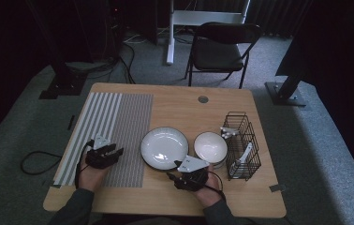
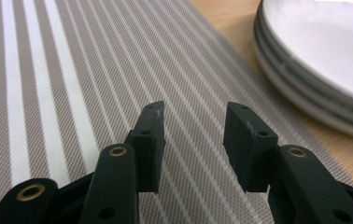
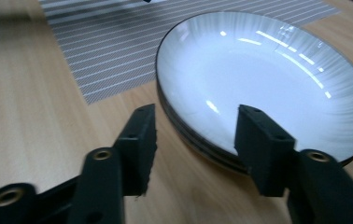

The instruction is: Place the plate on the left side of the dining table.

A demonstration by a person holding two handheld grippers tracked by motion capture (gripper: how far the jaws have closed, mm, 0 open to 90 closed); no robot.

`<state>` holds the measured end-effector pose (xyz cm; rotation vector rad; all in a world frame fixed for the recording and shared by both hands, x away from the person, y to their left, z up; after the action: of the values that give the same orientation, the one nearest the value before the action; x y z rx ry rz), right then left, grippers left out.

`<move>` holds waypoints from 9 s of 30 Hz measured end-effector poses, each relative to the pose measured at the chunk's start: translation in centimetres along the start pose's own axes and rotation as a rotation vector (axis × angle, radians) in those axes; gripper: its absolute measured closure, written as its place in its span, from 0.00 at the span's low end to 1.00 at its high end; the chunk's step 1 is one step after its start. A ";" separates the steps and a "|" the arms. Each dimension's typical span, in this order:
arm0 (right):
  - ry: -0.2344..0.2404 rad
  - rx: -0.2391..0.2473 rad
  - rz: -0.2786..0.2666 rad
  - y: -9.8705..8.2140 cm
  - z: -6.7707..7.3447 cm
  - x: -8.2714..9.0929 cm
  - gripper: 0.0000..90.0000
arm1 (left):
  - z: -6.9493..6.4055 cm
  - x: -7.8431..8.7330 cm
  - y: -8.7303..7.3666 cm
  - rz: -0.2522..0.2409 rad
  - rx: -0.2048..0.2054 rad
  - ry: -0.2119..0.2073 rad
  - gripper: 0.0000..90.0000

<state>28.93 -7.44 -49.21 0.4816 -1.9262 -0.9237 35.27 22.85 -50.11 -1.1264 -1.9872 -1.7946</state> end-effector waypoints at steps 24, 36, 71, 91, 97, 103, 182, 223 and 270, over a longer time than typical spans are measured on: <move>-0.096 -0.018 0.063 -0.9 -1.3 -0.9 0.71 | -5.4 -5.3 5.6 0.021 -0.100 -0.100 0.75; -0.099 -0.019 0.063 -1.1 -1.5 -0.8 0.75 | -6.6 -8.4 6.2 0.066 -0.116 -0.074 0.85; -0.155 -0.015 0.123 -0.3 -1.2 -2.5 0.77 | -5.3 -7.4 7.1 -0.006 -0.040 -0.062 0.93; -0.226 0.007 0.161 0.1 -1.1 -3.3 0.82 | -4.4 -8.0 6.0 0.029 0.058 -0.109 0.82; -0.228 0.008 0.162 0.1 -1.1 -3.3 0.83 | -4.3 -8.1 5.9 0.044 0.093 -0.132 0.80; -0.233 0.012 0.160 0.1 -1.0 -3.3 0.83 | -4.1 -8.3 5.7 0.056 0.129 -0.171 0.79; -0.177 0.025 0.048 -2.2 2.3 -0.3 0.71 | 4.9 -1.0 6.8 -0.238 0.595 -0.278 0.91; -0.165 0.007 0.081 -3.5 2.7 -0.9 0.70 | 12.6 -1.3 3.1 -0.227 0.747 -0.101 0.91; -0.136 0.042 0.098 -3.6 2.2 -0.6 0.66 | 13.6 -2.4 1.8 -0.152 0.648 0.070 0.87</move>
<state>27.25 -8.47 -52.96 0.3524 -2.0765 -0.8731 42.33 34.38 -53.32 -0.7060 -2.3933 -1.0706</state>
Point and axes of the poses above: each handheld gripper's, and its own axes: x roughly backward along the jaws, y roughly out of its top, z roughly to its left, the point moved 3 cm from there along -x, roughly forward along the jaws, and after that the axes turned 15 degrees about x, right-handed, at the moved point
